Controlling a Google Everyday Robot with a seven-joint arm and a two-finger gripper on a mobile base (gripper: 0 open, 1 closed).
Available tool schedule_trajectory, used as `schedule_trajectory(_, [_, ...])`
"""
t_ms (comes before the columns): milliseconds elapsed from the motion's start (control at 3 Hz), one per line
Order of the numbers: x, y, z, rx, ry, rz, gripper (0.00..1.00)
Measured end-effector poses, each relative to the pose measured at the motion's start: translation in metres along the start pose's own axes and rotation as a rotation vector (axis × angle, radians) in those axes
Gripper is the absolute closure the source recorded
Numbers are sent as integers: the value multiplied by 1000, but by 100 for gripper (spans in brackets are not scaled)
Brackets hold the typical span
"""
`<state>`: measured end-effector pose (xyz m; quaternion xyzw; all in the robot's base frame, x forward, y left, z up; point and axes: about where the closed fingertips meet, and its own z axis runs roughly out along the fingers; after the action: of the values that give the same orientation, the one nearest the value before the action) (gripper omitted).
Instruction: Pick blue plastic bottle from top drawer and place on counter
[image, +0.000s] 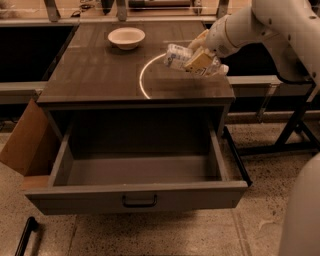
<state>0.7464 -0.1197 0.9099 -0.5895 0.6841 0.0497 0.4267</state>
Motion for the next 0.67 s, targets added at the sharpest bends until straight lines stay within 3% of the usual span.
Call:
schedule_trajectory(333, [0,-6,17,-19,13,19,100])
schedule_trajectory(667, [0,-11,30,-34,19,33,82])
